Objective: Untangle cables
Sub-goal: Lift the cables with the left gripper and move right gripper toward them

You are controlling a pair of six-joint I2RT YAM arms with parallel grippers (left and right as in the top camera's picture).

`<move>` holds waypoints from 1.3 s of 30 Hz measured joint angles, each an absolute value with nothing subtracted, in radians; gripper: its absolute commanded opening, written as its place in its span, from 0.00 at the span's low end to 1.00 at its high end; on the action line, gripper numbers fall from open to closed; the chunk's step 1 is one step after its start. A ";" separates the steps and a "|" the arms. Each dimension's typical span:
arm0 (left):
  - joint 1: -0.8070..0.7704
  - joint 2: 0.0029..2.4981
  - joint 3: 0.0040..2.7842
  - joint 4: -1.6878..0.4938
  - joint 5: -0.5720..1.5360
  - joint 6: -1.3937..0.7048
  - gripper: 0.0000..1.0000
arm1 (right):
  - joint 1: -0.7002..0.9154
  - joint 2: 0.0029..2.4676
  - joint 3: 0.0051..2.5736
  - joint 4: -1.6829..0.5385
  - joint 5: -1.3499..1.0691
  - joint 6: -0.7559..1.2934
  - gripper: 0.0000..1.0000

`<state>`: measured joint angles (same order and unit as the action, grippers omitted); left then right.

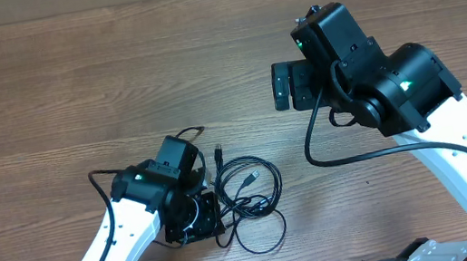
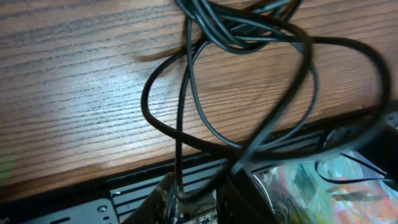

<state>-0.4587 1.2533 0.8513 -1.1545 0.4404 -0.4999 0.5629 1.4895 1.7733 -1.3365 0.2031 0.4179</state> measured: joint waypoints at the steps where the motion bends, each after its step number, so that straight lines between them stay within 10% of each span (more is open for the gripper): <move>1: -0.459 1.253 0.841 -1.148 0.440 -0.503 0.22 | 0.563 1.489 1.773 -1.336 0.199 0.419 1.00; 6: -0.459 1.253 0.807 -1.123 0.441 -0.530 0.04 | 0.562 1.489 1.773 -1.336 0.186 0.418 1.00; 22: -0.459 1.253 0.849 -1.033 0.482 -0.466 0.04 | 0.562 1.489 1.773 -1.351 0.151 0.409 1.00; 39: -0.273 1.259 1.515 -1.254 0.362 -0.363 0.04 | 0.562 1.489 1.773 -1.521 -0.026 0.295 1.00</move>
<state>-0.2729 1.2591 1.5150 -1.2537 0.3618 -0.3626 0.5625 1.4895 1.7733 -1.5208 -0.0261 0.2947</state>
